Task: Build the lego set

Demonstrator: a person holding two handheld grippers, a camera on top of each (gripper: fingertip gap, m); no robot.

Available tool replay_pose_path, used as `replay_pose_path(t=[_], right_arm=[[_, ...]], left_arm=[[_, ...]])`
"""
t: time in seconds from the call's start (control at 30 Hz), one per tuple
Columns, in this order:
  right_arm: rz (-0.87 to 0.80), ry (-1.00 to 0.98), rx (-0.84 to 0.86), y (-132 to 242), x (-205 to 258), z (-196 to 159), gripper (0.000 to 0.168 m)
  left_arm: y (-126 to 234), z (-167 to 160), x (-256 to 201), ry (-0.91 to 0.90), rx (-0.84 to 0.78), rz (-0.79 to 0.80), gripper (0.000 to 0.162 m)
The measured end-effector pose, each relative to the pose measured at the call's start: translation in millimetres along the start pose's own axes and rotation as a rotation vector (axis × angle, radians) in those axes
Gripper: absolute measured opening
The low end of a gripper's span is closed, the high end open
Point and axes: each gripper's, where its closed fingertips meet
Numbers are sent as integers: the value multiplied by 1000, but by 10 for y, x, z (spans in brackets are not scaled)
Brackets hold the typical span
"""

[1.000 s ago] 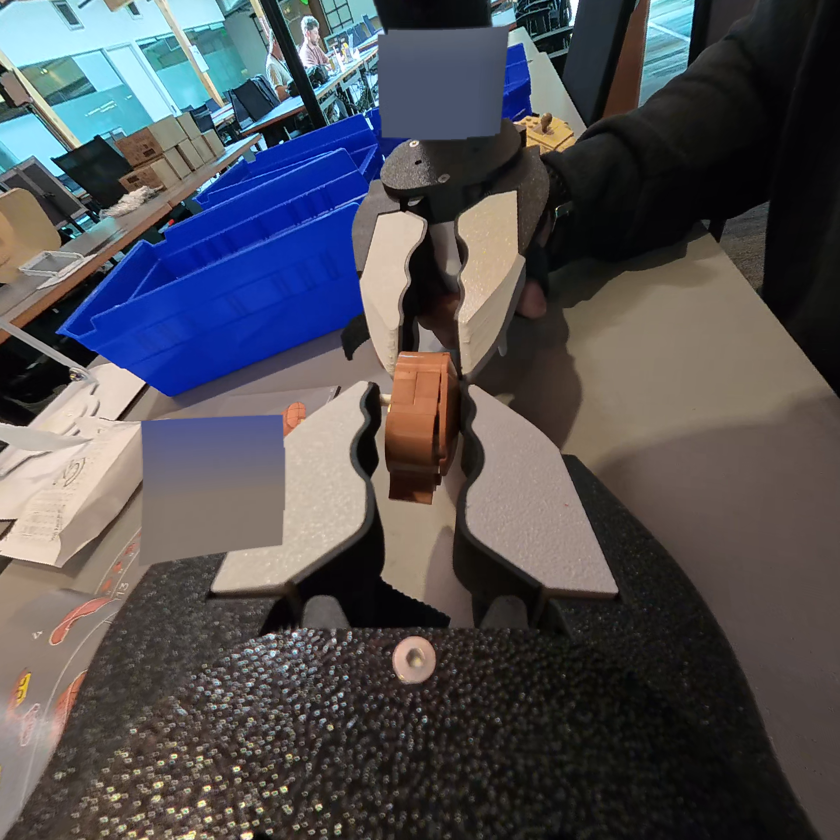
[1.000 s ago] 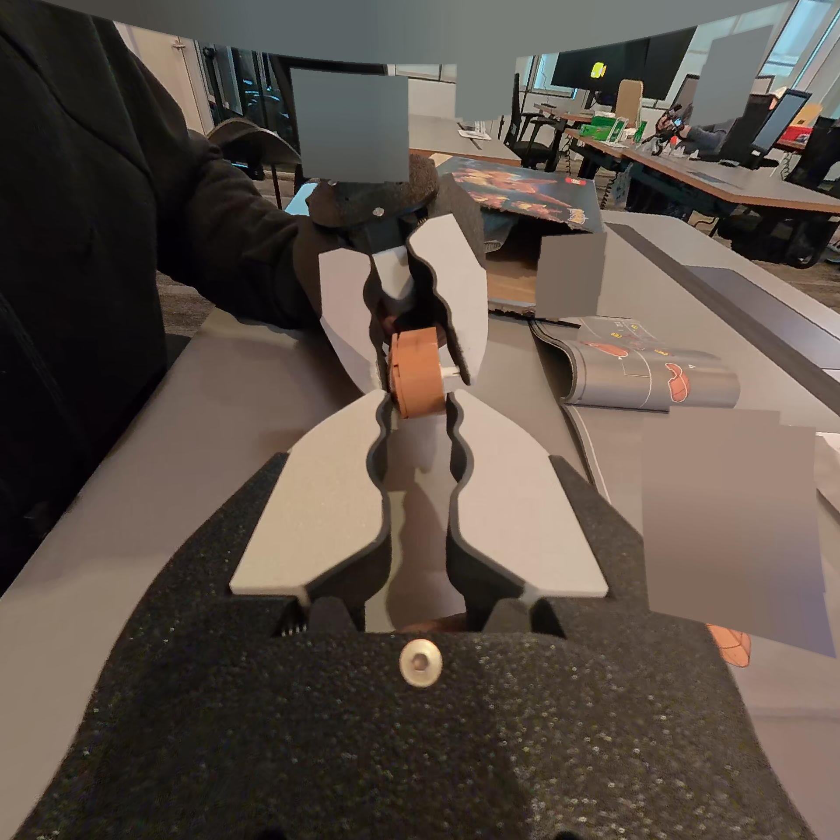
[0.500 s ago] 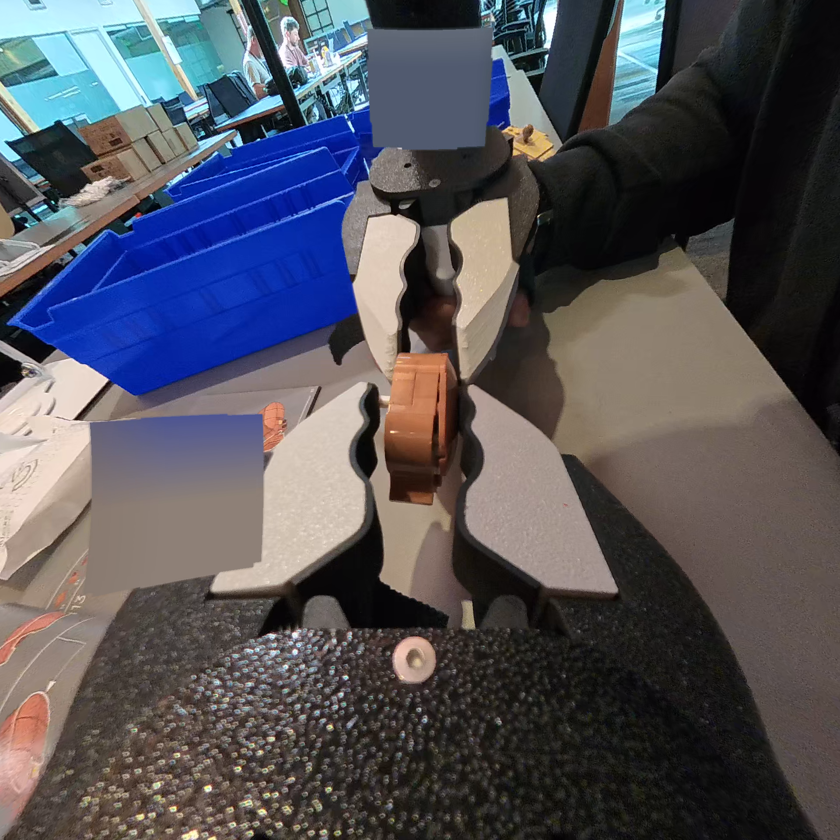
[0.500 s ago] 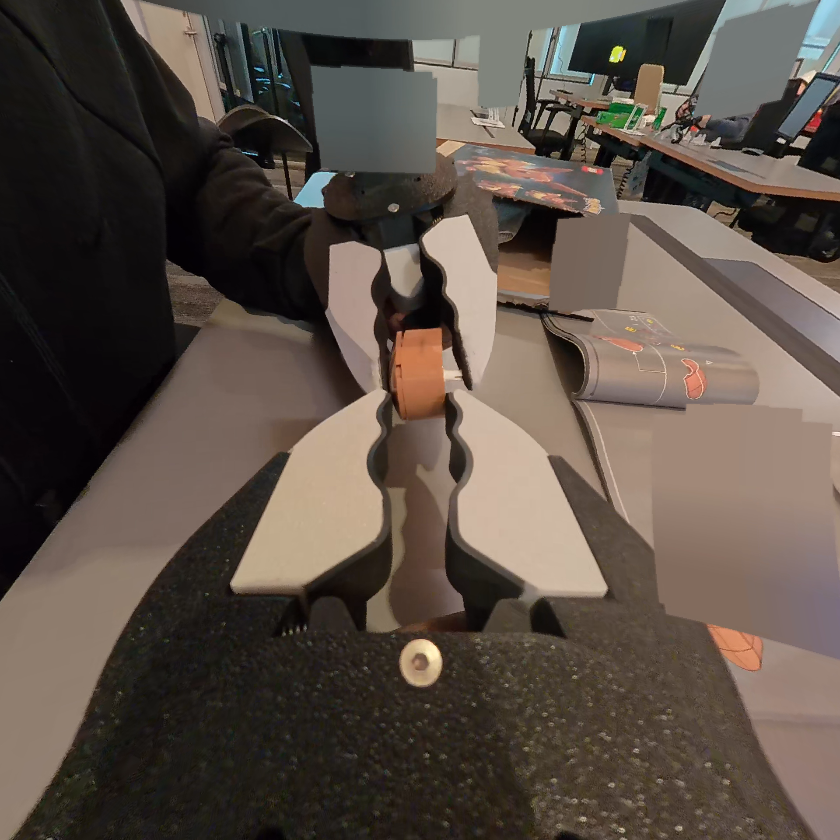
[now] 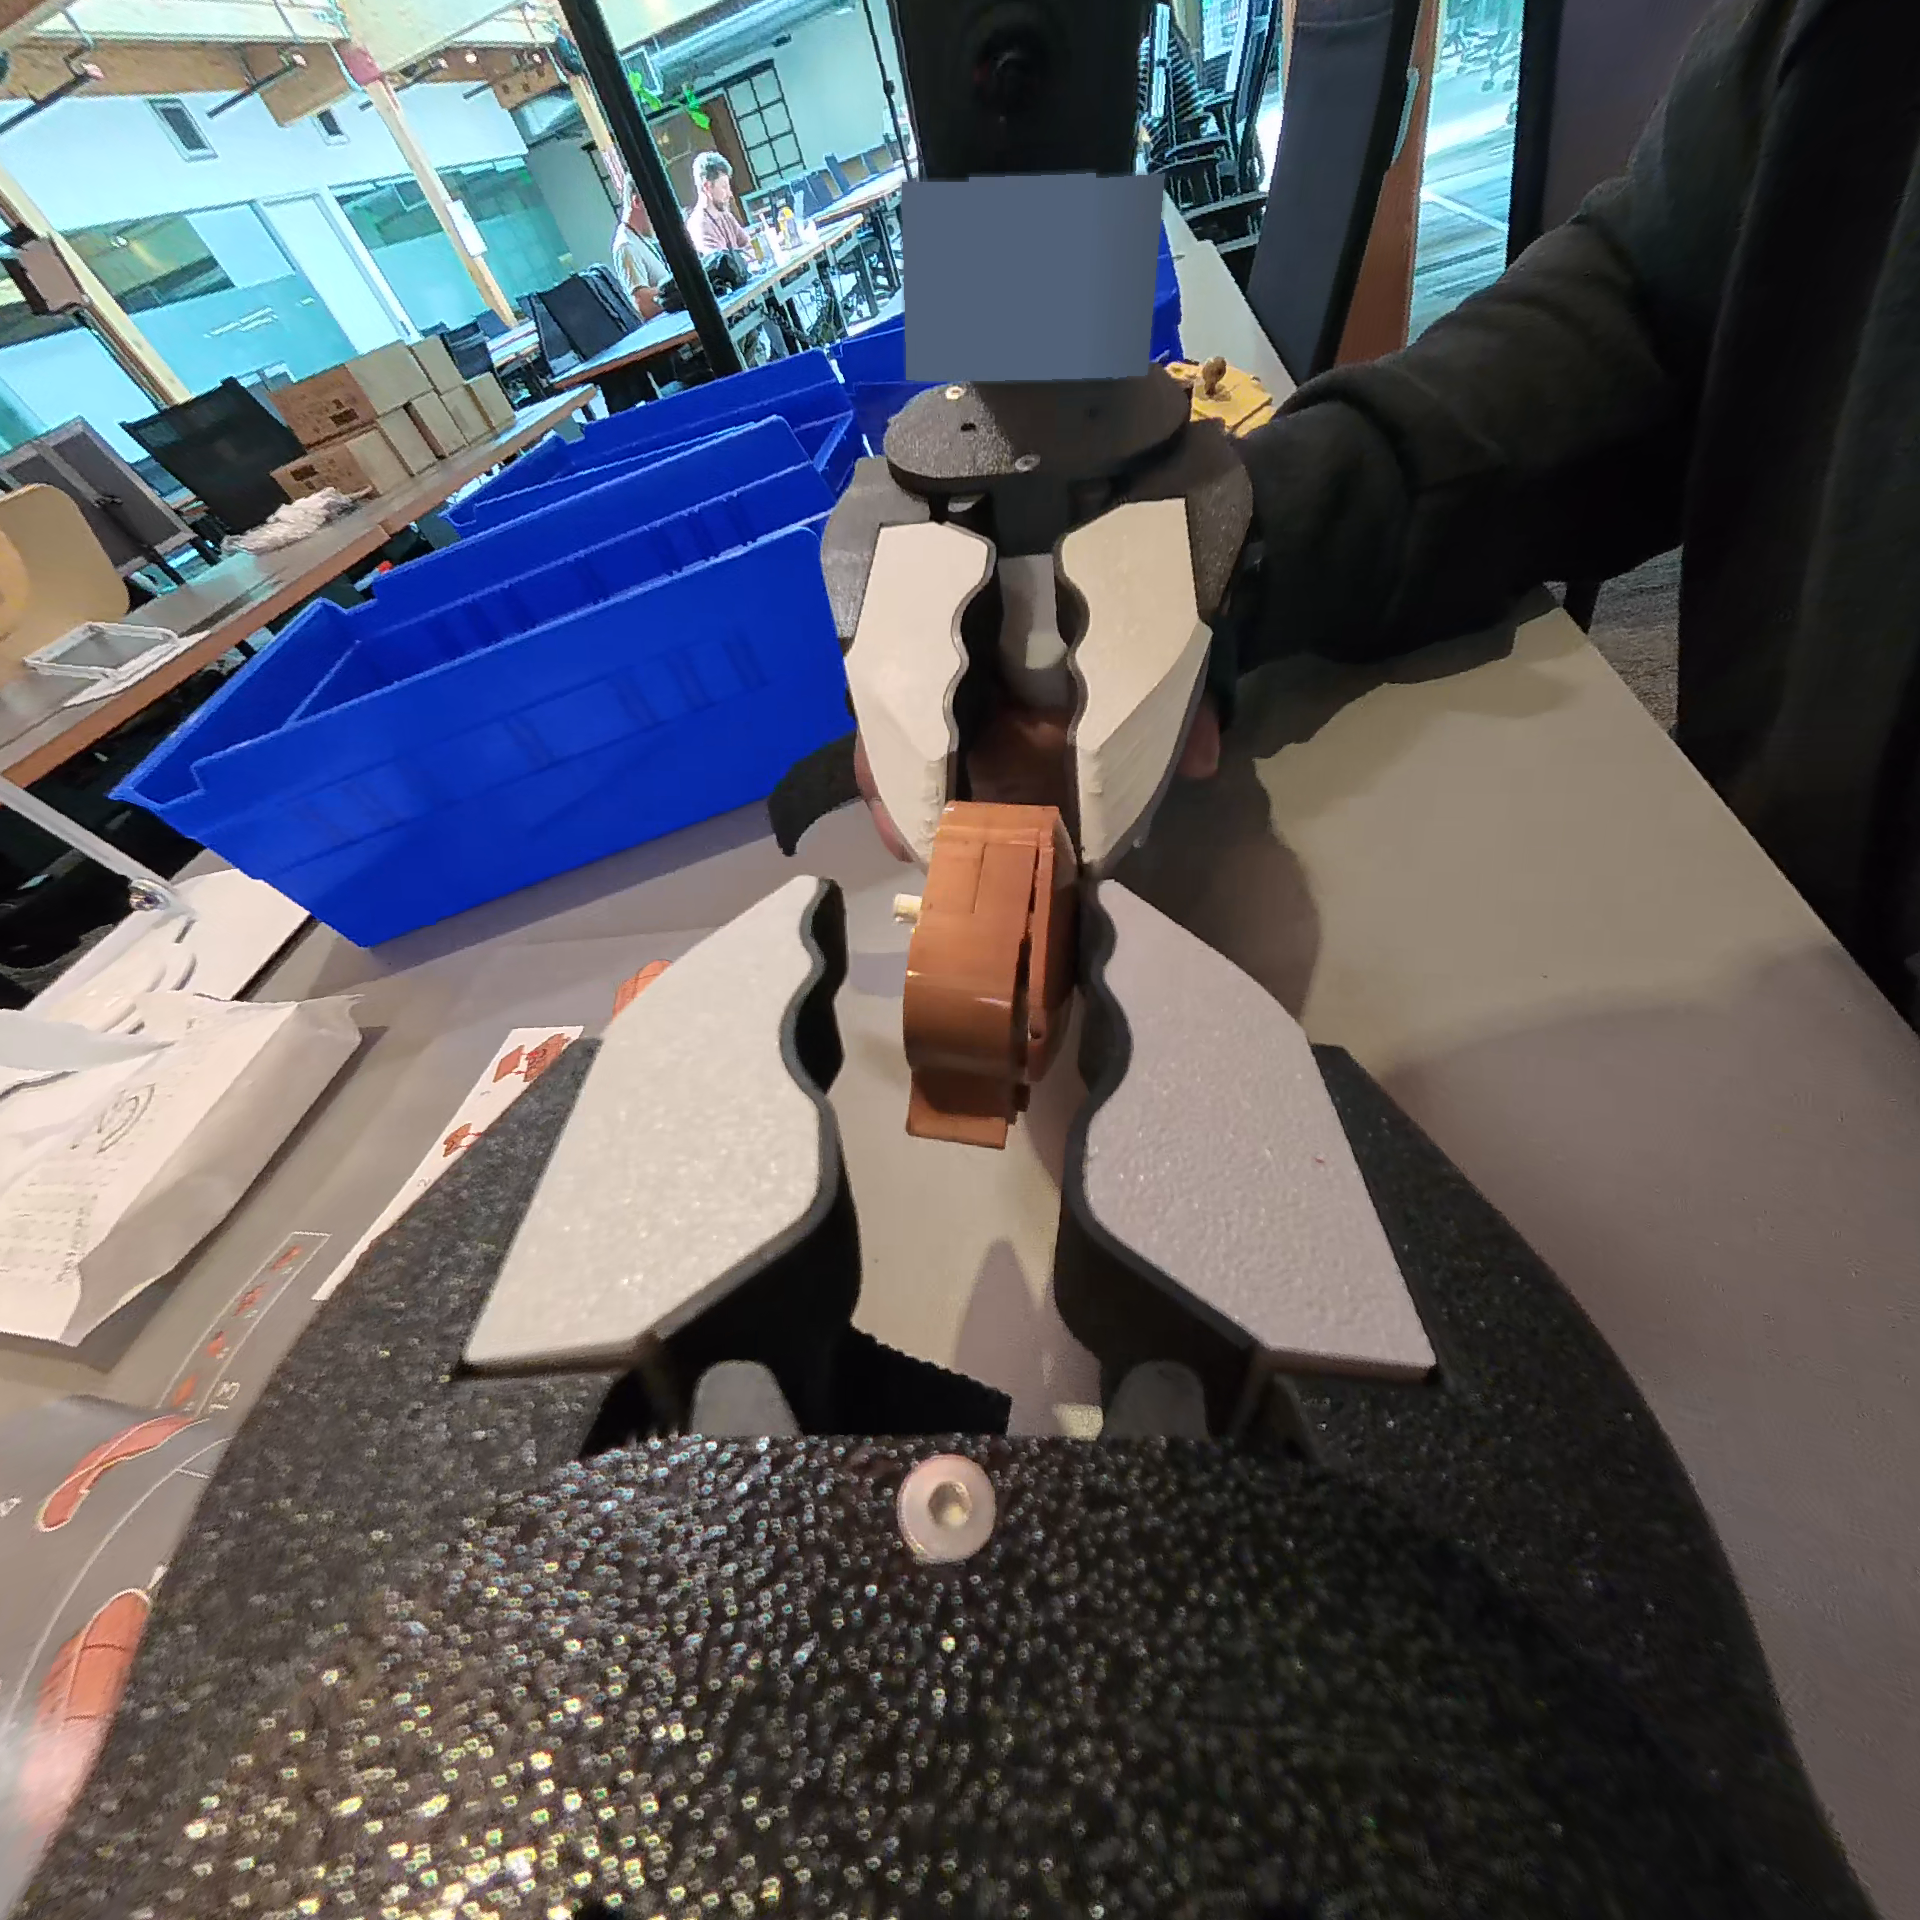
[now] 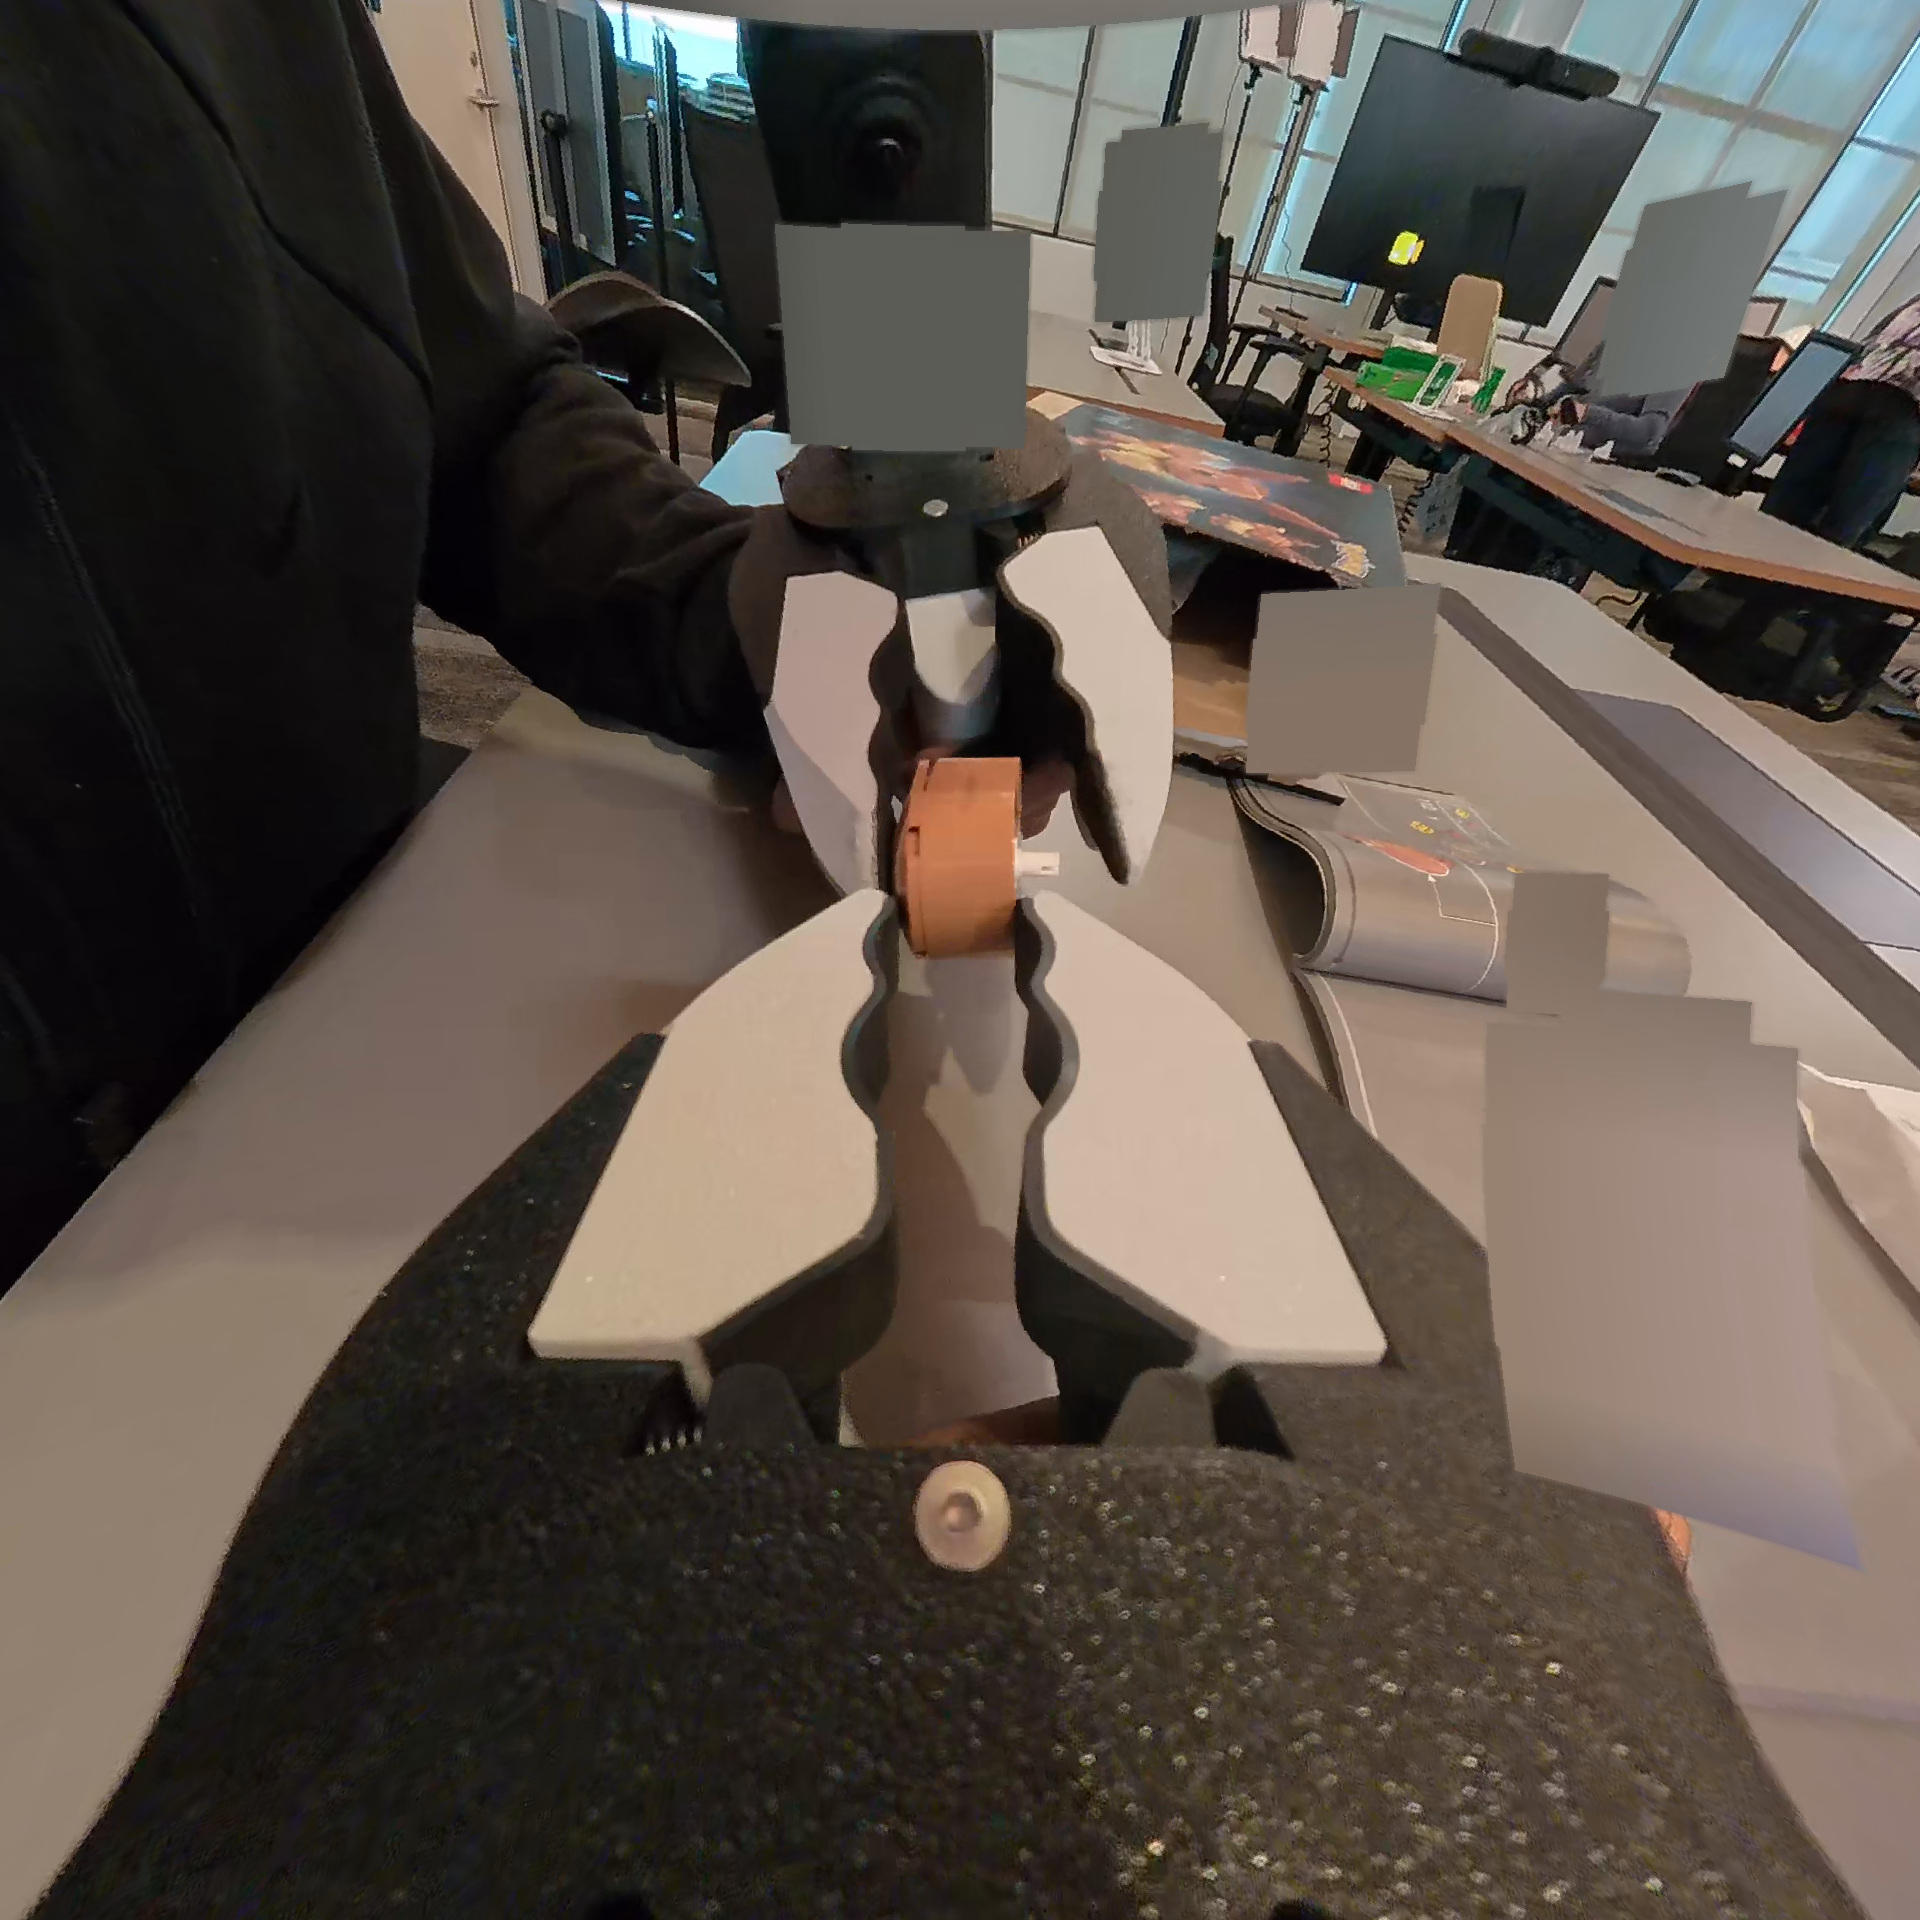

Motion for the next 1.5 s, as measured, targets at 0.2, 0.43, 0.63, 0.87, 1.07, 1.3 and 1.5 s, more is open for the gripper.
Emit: replay_pose_path(t=[0.2, 0.43, 0.63, 0.87, 1.07, 1.3, 1.5], right_arm=[[3, 7, -22, 0, 5, 23, 21], [-13, 5, -42, 12, -27, 46, 21], [-1, 3, -30, -4, -4, 17, 21], [4, 0, -14, -8, 0, -18, 21], [7, -6, 0, -3, -4, -44, 21], [11, -27, 8, 0, -6, -65, 21], [44, -55, 35, -5, 37, -114, 21]], left_arm=[[21, 16, -21, -1, -1, -15, 39], [73, 12, -15, -14, 20, -25, 31], [94, -15, -44, -40, 54, -53, 30], [100, -43, -51, -72, 72, -47, 29], [94, -64, -52, -72, 83, -39, 28], [88, -83, -49, -50, 98, -57, 27], [90, -124, -93, -24, 126, -119, 28]])
Point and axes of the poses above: each gripper's, where its closed fingertips meet, y back along the fingers, z out of its top, x = y × z across the jaws, and after that the axes turned 10 degrees about -x, right-handed
